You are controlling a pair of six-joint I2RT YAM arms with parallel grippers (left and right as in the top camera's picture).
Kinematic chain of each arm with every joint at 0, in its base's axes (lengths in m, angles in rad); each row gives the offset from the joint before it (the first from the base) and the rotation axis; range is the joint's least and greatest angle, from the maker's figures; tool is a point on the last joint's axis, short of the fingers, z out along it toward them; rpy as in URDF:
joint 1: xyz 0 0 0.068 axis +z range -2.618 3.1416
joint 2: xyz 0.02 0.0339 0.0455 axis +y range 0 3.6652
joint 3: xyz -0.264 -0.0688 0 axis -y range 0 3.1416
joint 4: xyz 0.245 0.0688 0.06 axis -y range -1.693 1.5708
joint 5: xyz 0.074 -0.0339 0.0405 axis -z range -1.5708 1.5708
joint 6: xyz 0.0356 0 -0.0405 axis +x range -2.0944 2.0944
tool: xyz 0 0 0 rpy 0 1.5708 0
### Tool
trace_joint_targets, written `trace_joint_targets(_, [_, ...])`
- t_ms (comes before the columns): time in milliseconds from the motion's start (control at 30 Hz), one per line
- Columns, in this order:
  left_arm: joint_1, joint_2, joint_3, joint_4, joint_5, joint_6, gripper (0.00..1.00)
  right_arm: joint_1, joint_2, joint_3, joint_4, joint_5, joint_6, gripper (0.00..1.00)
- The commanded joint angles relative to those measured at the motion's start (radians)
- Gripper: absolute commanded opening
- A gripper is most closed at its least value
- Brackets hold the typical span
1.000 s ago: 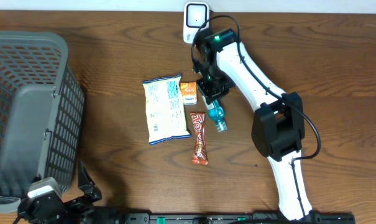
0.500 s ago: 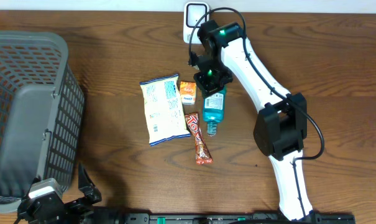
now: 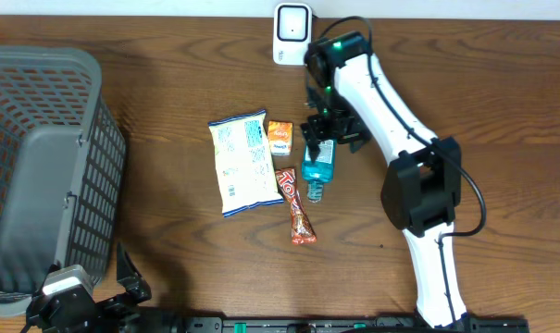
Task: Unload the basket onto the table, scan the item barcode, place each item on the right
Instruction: 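Lift the mouthwash bottle and turn it sideways with the right gripper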
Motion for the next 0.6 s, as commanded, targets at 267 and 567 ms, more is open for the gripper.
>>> trace_joint_targets(267, [0.003, 0.000, -0.071, -0.102, -0.029, -0.069, 0.98, -0.075, -0.306, 0.002, -0.015, 0.035, 0.037, 0.89])
trace_joint_targets(567, [0.003, 0.000, -0.071, -0.102, -0.029, -0.070, 0.98, -0.076, -0.692, -0.258, 0.095, 0.105, 0.083, 0.93])
